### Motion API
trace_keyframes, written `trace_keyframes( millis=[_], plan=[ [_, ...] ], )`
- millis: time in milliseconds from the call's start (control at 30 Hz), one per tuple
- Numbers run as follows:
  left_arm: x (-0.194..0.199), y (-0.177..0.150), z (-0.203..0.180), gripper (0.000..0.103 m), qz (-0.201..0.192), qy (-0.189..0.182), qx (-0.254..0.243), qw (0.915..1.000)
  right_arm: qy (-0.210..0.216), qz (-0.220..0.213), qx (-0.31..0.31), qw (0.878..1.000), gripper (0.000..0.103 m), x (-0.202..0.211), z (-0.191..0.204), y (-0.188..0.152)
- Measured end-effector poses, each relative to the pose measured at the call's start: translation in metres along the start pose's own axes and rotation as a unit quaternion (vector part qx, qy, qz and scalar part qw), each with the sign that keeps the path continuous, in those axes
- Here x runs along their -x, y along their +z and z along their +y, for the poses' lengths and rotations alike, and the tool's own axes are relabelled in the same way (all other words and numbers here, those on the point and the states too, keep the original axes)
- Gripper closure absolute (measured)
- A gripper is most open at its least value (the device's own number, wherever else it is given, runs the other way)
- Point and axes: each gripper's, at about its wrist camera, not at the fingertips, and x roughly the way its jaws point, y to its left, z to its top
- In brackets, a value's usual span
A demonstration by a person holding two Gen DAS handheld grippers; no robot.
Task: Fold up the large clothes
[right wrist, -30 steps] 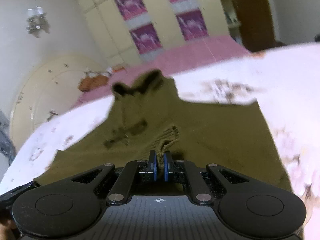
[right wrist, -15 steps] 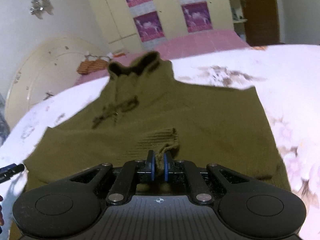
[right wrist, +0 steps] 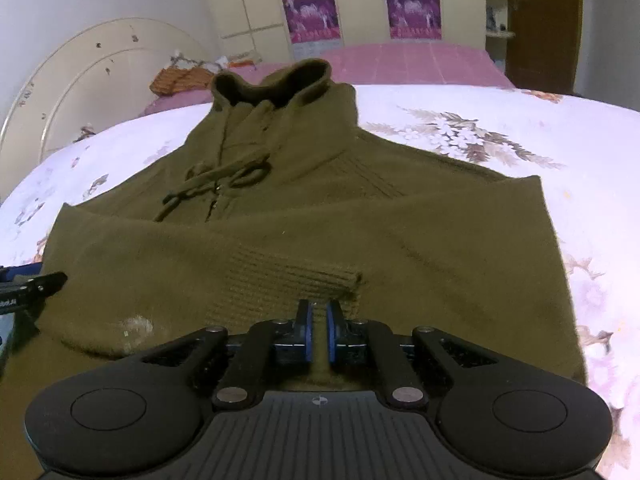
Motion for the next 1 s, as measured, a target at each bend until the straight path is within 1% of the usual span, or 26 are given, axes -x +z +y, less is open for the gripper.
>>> trace_keyframes(
  millis=[33, 67, 100, 167, 200, 233, 267, 300, 333, 400, 433, 500, 600, 667, 767, 867, 933, 967, 1000],
  plan=[
    [0.009, 0.006, 0.004, 0.040, -0.010, -0.003, 0.005, 0.9999, -0.004, -0.011, 0.004, 1.000, 0.097, 0.009, -0.001, 0.005],
    [0.021, 0.015, 0.009, 0.037, -0.036, -0.005, 0.007, 0.9993, -0.002, -0.027, 0.003, 1.000, 0.097, 0.022, -0.004, 0.014],
    [0.032, 0.028, 0.014, 0.035, -0.057, -0.007, 0.007, 0.9983, -0.005, -0.044, -0.003, 0.999, 0.097, 0.035, -0.007, 0.025],
    [0.045, 0.058, 0.024, 0.035, -0.085, -0.010, 0.013, 0.9963, -0.007, -0.069, -0.003, 0.998, 0.096, 0.055, -0.011, 0.051],
    [0.047, 0.074, 0.029, 0.035, -0.095, -0.016, 0.019, 0.9951, -0.010, -0.082, -0.002, 0.997, 0.095, 0.063, -0.013, 0.066],
    [0.047, 0.092, 0.034, 0.035, -0.102, -0.024, 0.028, 0.9941, -0.010, -0.088, -0.004, 0.996, 0.090, 0.067, -0.013, 0.078],
    [0.042, 0.112, 0.037, 0.035, -0.101, -0.034, 0.033, 0.9937, -0.007, -0.094, -0.010, 0.995, 0.063, 0.070, -0.015, 0.095],
    [0.036, 0.127, 0.036, 0.036, -0.102, -0.038, 0.031, 0.9936, -0.009, -0.105, -0.010, 0.994, 0.044, 0.071, -0.014, 0.106],
    [0.029, 0.140, 0.033, 0.036, -0.105, -0.035, 0.025, 0.9935, -0.011, -0.119, -0.005, 0.993, 0.043, 0.070, -0.012, 0.118],
    [0.005, 0.162, 0.025, 0.036, -0.096, -0.039, 0.021, 0.9944, -0.010, -0.126, 0.000, 0.992, 0.044, 0.060, -0.009, 0.143],
    [-0.008, 0.170, 0.019, 0.036, -0.092, -0.038, 0.019, 0.9948, -0.002, -0.131, 0.003, 0.991, 0.045, 0.053, -0.007, 0.152],
    [-0.033, 0.181, 0.009, 0.034, -0.085, -0.038, 0.014, 0.9956, 0.002, -0.126, 0.015, 0.992, 0.059, 0.028, -0.003, 0.168],
    [-0.074, 0.191, -0.004, 0.034, -0.064, -0.034, 0.005, 0.9974, 0.010, -0.109, 0.029, 0.994, 0.060, -0.021, -0.003, 0.186],
    [-0.098, 0.193, -0.008, 0.034, -0.060, -0.022, -0.002, 0.9979, 0.024, -0.100, 0.028, 0.994, 0.060, -0.058, -0.008, 0.196],
    [-0.133, 0.200, -0.008, 0.034, -0.046, -0.019, -0.002, 0.9988, 0.038, -0.087, 0.023, 0.995, 0.060, -0.107, -0.018, 0.212],
    [-0.161, 0.207, -0.015, 0.035, -0.036, -0.019, -0.015, 0.9991, 0.054, -0.080, 0.026, 0.995, 0.060, -0.140, -0.028, 0.223],
    [-0.174, 0.210, -0.019, 0.036, -0.029, -0.020, -0.028, 0.9990, 0.056, -0.070, 0.038, 0.995, 0.060, -0.159, -0.031, 0.228],
    [-0.181, 0.211, -0.022, 0.039, -0.023, -0.017, -0.036, 0.9990, 0.058, -0.059, 0.046, 0.996, 0.060, -0.172, -0.032, 0.230],
    [-0.187, 0.212, -0.024, 0.039, -0.022, -0.013, -0.041, 0.9988, 0.057, -0.055, 0.053, 0.995, 0.060, -0.180, -0.033, 0.232]
  ],
)
